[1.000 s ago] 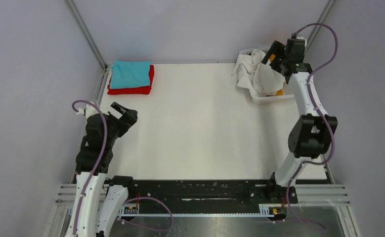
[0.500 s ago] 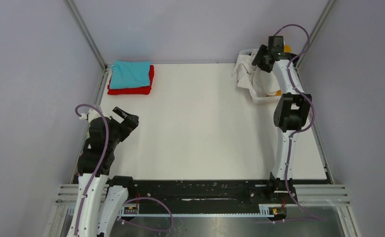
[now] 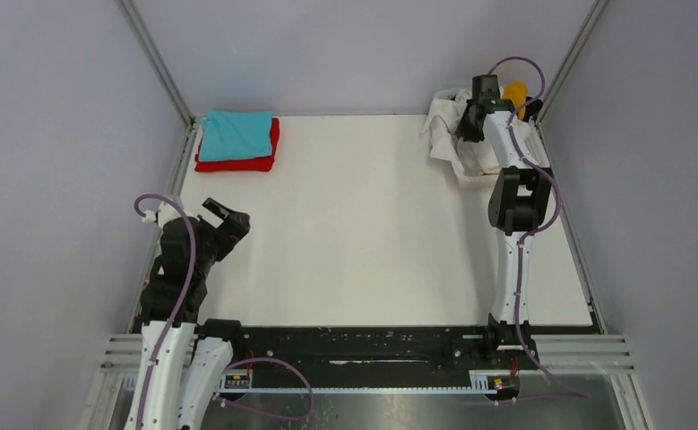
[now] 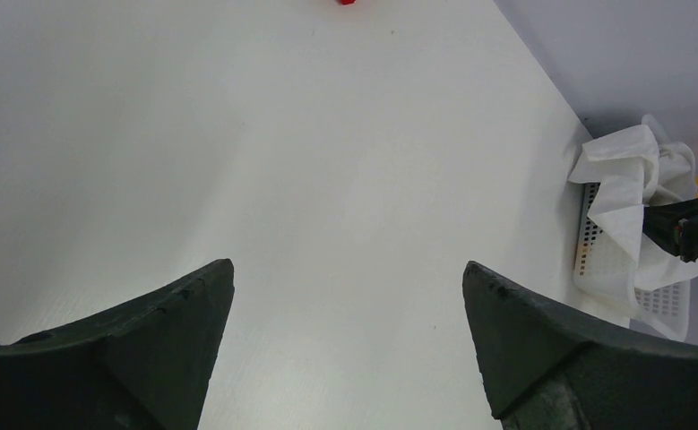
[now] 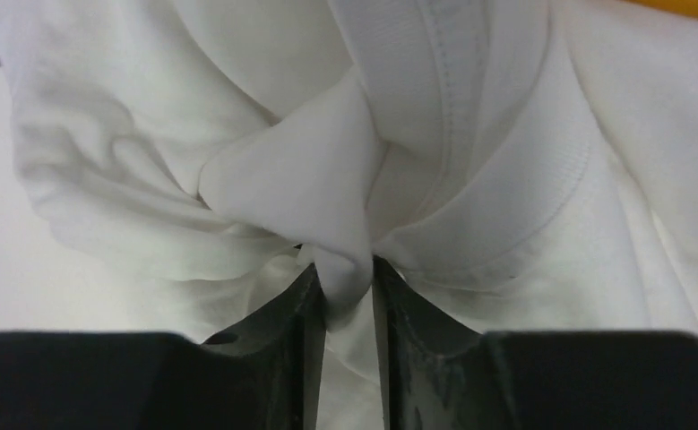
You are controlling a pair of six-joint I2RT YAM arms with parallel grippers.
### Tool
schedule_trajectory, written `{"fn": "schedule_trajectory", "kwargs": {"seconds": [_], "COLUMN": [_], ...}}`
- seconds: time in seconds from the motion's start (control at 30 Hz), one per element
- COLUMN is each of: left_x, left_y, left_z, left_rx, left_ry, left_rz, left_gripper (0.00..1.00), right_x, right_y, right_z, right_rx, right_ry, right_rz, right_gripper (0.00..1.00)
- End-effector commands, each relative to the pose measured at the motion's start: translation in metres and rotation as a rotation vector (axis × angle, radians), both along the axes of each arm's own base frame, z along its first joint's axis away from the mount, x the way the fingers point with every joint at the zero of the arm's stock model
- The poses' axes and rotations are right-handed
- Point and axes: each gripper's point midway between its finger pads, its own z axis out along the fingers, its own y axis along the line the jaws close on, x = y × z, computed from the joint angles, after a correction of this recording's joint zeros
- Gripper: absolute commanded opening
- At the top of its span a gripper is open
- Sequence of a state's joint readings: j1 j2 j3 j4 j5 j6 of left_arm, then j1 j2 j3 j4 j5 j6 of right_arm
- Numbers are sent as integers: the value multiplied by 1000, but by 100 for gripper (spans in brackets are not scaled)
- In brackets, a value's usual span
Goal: Fold and stack the t-shirts
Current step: Grab crumpled tshirt from bin with the right arm, then move the tshirt to the center of the board
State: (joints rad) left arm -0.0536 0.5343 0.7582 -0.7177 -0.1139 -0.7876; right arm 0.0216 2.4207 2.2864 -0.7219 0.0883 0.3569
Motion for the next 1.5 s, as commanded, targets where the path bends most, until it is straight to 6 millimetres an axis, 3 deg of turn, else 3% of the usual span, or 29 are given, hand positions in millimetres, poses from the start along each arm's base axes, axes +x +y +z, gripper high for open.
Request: {"fn": "schedule_trajectory", "kwargs": {"seconds": [0.0,0.07,0.1,0.27,0.37,0.47,0.57,0.77,0.87,0.93,1.03,1.1,1.13,1.2,1.27,1.3,1.33,1.37,1.4,1.47], "left_x": [-2,-3,-4,-4,-4,-4,0,6,6,6,2,-1,-3,-7,-10,-11,-11,-12,-11,-3], "left_y": [4,5,5,6,7,8,0,0,-1,-1,3,8,11,15,17,18,18,17,15,0], "left_z": [2,2,2,9,10,3,4,-1,-6,-7,-8,-9,-9,-10,-11,-13,-15,-17,-21,-26], "left_rx": [3,7,9,12,19,23,-1,6,-4,-7,-3,7,11,17,24,27,28,24,13,-26], "left_ry": [-6,-5,-6,-24,-29,-9,-9,15,29,35,49,65,73,88,99,103,107,113,122,121], "left_rz": [26,27,28,30,30,37,-1,-1,-3,-2,25,52,68,93,105,107,106,102,96,26], "left_gripper": [99,99,99,99,99,99,99,99,99,99,99,99,99,99,99,99,99,99,99,99], "right_x": [14,15,15,0,-24,-57,-94,-170,-208,-226,-244,-251,-254,-257,-258,-261,-266,-270,-275,-289], "right_y": [-4,-6,-6,4,29,56,97,180,220,239,257,262,260,254,237,224,205,184,164,135], "right_z": [41,60,73,179,244,293,335,416,442,448,432,401,376,310,225,187,148,122,100,81], "right_rx": [-48,-59,-62,-43,-19,-21,18,240,393,443,524,550,549,550,502,456,386,308,232,140], "right_ry": [-90,-125,-150,-354,-475,-566,-656,-823,-851,-852,-771,-671,-606,-480,-416,-388,-342,-319,-289,-246], "right_rz": [5,4,3,64,162,246,370,636,795,870,946,977,967,900,782,718,637,567,501,404], "right_gripper": [23,4,0,0,0,0,0,0,0,0,0,0,2,7,12,19,35,53,74,98]}}
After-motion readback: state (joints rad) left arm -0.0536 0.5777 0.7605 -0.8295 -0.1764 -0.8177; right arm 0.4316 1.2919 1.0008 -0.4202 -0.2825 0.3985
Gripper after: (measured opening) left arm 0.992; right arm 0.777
